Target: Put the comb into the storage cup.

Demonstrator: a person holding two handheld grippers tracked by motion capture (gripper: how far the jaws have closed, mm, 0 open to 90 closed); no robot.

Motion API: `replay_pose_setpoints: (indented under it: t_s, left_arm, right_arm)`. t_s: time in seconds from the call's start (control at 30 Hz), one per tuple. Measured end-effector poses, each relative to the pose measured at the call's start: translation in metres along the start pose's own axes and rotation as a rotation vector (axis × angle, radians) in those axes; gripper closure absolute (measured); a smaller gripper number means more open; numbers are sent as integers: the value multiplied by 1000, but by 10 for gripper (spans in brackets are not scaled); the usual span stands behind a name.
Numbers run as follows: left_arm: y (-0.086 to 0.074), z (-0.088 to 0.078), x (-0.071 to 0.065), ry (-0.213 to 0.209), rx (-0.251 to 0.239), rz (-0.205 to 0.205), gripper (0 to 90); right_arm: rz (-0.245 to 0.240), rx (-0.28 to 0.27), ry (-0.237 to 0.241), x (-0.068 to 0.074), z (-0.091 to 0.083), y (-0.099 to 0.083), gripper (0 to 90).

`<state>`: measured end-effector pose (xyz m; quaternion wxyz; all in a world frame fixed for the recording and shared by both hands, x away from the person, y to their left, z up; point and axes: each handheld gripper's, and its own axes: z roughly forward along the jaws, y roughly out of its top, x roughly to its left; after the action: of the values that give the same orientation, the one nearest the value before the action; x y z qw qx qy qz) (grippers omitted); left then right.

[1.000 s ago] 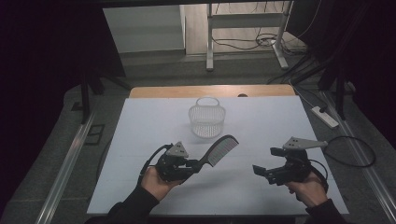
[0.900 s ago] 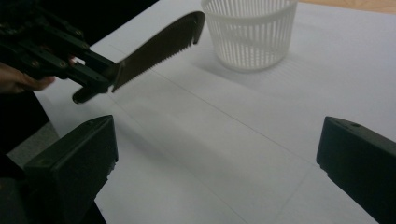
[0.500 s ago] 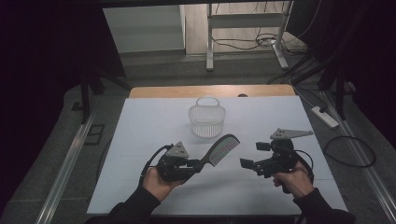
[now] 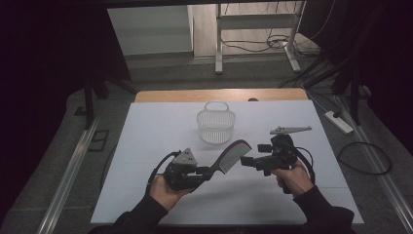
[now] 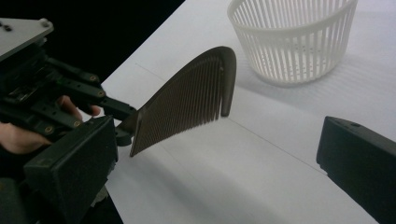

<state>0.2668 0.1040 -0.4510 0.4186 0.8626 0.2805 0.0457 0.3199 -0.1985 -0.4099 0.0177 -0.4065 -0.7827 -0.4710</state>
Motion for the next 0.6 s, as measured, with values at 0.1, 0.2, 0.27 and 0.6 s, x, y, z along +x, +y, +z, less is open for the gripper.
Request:
replay_pose_setpoints:
  t_s: [0.1,0.2,0.27,0.6]
  left_arm:
    - [0,0,0,-1,-3,0,724]
    - [0,-1,-1,-1,-2,3,725]
    - [1,-1,-1,1,-2,6,724]
    - [1,-2,-3,1,-16,20,725]
  right_arm:
    - [17,2,11,0,6,4,0]
    - [30,4,23,1,11,8,0]
    - [39,1,30,2,15,11,0]
    - [103,-10,78,-3,27,19,0]
